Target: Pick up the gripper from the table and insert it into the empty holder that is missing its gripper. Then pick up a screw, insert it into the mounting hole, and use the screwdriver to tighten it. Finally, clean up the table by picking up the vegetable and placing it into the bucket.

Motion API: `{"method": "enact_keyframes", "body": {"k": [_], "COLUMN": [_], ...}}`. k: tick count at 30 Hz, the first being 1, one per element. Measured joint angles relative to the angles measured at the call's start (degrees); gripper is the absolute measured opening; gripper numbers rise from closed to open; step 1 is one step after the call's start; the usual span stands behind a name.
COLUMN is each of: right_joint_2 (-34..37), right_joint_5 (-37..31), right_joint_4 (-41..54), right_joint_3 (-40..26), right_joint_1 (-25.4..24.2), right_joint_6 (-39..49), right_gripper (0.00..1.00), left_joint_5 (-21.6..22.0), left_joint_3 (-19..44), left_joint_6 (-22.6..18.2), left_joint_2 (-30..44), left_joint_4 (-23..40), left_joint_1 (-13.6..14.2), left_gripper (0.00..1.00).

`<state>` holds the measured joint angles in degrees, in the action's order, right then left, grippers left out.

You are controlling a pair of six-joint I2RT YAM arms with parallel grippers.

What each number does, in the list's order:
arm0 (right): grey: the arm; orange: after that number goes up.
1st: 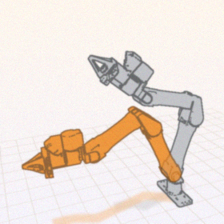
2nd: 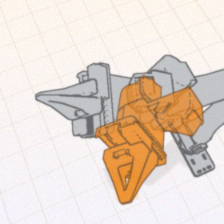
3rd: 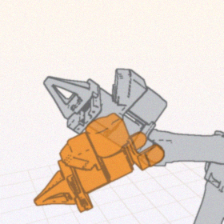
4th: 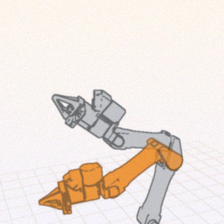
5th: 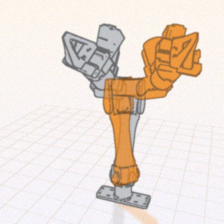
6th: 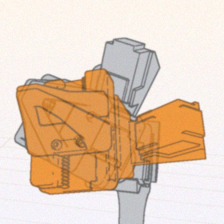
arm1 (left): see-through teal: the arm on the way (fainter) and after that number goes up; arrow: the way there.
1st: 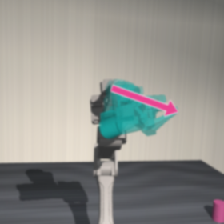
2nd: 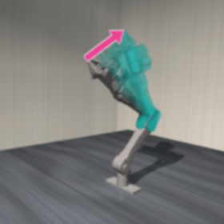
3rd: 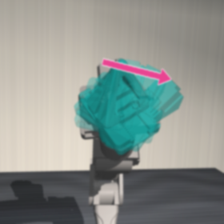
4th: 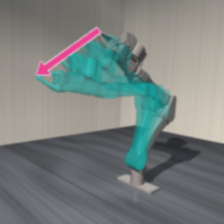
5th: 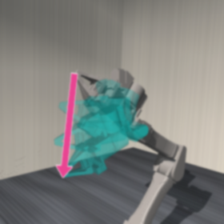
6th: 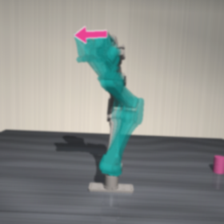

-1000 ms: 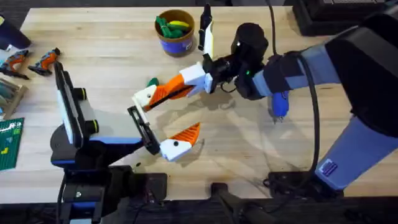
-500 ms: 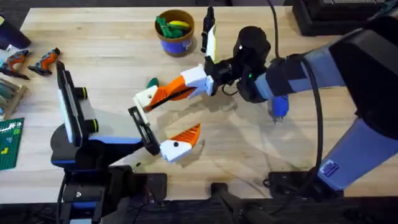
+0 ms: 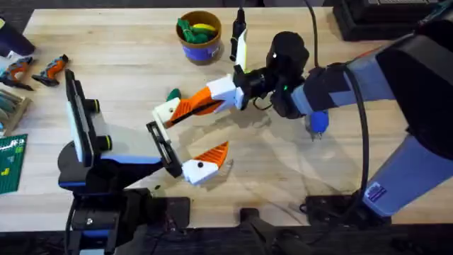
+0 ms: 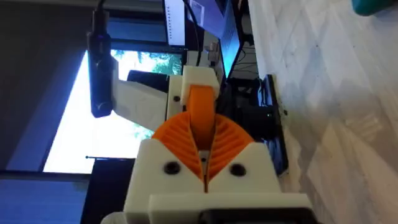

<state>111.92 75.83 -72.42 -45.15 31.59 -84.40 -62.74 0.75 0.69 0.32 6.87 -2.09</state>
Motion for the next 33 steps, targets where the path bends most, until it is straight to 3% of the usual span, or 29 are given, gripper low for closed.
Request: {"method": "enact_keyframes", "body": {"k": [18,19,20,24,33], "right_joint_2": [-0.2,-0.2,-0.2,-0.2,-0.4], "right_joint_5": [-1.0,-1.0,-1.1,-3.3,-5.1], "right_joint_4": [-0.2,-0.2,-0.1,0.8,1.0], "right_joint_3": [0.7,0.7,0.7,1.2,1.3], "right_joint_1": [0.1,0.1,0.1,0.2,-0.3], "right_joint_6": [0.0,0.0,-0.1,0.2,1.7], "right_gripper": [0.009,0.036,0.132,0.703,0.749], "left_joint_5": [0.0,0.1,0.0,-1.4,-2.2], "left_joint_3": [0.0,0.0,0.0,0.0,0.0], "left_joint_6": [0.4,0.4,0.3,-0.3,-0.5], "left_joint_2": [0.0,0.0,0.0,0.0,0.0], "left_joint_4": [0.0,0.0,0.0,0.1,0.2], "left_joint_1": [0.0,0.0,0.0,0.4,0.4], "left_gripper": [0.986,0.986,0.986,0.985,0.985]}}
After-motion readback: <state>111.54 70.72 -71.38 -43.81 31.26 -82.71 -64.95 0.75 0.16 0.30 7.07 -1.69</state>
